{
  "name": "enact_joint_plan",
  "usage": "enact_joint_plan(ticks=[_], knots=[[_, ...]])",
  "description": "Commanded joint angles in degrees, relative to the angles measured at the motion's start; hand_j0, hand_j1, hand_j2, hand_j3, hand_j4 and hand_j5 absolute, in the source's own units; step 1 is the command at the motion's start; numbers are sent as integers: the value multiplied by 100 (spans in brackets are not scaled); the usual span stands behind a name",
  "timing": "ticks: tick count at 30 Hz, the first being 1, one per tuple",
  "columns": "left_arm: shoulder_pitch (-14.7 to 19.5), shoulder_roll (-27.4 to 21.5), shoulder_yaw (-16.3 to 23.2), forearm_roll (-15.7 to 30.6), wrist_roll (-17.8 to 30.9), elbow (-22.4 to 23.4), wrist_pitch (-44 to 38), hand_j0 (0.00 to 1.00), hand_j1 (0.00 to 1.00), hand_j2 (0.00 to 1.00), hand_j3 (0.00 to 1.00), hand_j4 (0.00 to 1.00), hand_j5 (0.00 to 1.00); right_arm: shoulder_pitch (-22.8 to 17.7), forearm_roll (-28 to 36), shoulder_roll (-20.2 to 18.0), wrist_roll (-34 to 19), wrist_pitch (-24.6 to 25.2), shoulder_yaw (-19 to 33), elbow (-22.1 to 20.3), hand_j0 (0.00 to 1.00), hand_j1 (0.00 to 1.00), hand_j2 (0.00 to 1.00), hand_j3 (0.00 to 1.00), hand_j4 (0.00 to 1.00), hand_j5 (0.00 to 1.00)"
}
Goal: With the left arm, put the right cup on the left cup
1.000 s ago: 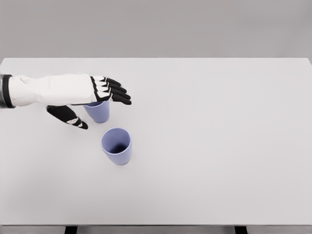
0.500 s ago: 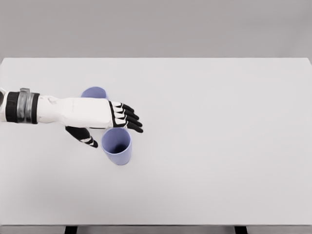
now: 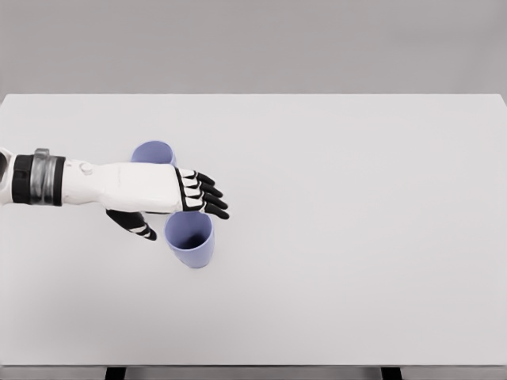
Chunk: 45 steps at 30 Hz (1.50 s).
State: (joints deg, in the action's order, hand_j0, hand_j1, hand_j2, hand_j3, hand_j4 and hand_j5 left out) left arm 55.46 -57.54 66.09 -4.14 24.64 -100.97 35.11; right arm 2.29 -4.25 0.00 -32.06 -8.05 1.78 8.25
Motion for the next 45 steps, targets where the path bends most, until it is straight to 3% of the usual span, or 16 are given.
enact_joint_plan(ticks=[1, 14, 18, 26, 45], knots=[[0, -2, -9, -122, -4, -2, -11, 100, 100, 100, 100, 100, 100, 0, -6, 0, -2, -3, -3, 1, 100, 100, 100, 100, 100, 100], [-149, 85, -96, -237, -4, 174, -11, 100, 100, 100, 100, 100, 100, 0, -6, 0, -2, -3, 6, 1, 100, 100, 100, 100, 100, 100], [-158, 156, -114, -632, -4, 174, -11, 100, 100, 100, 100, 100, 100, 9, -6, 0, -2, -3, 6, 1, 100, 100, 100, 100, 100, 100], [-202, 367, -96, -650, -4, 182, -11, 100, 100, 100, 100, 100, 100, 0, -6, 0, -2, -3, 6, 1, 100, 100, 100, 100, 100, 100], [-325, 367, -105, -746, -4, 262, -11, 100, 100, 100, 100, 100, 100, 0, -6, 0, -2, -3, 6, 1, 100, 100, 100, 100, 100, 100]])
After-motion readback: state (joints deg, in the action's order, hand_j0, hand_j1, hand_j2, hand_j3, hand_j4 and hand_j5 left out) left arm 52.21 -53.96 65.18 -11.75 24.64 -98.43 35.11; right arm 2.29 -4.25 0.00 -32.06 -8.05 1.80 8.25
